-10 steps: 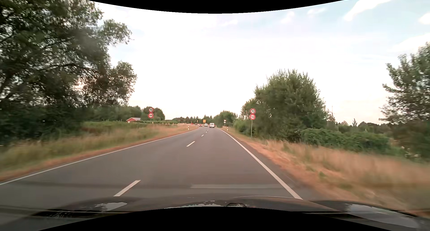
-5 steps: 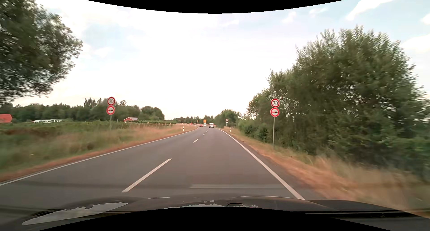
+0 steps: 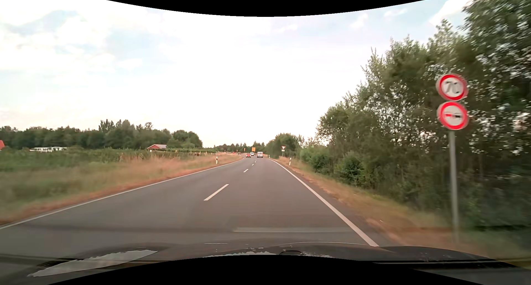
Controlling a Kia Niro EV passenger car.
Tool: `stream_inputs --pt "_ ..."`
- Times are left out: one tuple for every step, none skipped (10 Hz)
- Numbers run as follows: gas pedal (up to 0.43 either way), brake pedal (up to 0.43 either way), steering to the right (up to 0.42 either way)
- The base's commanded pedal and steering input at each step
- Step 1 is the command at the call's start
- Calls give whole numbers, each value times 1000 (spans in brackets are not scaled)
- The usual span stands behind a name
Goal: Follow the waypoints while adhering to traffic rules and regulations
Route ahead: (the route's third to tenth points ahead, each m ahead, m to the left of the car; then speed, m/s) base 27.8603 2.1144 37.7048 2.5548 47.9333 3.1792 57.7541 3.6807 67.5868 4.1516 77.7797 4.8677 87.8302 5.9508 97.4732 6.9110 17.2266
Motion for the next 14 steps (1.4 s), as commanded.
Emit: stream_inputs --pt "150 0 -4" --pt "150 0 -4" --pt "150 0 -4" --pt "150 0 -4" --pt "150 0 -4" --pt "150 0 -4" --pt "150 0 -4" --pt "150 0 -4" --pt "150 0 -4" --pt "150 0 -4" --pt "150 0 -4" --pt "150 0 -4" --pt "150 0 -5" --pt "150 0 -5"
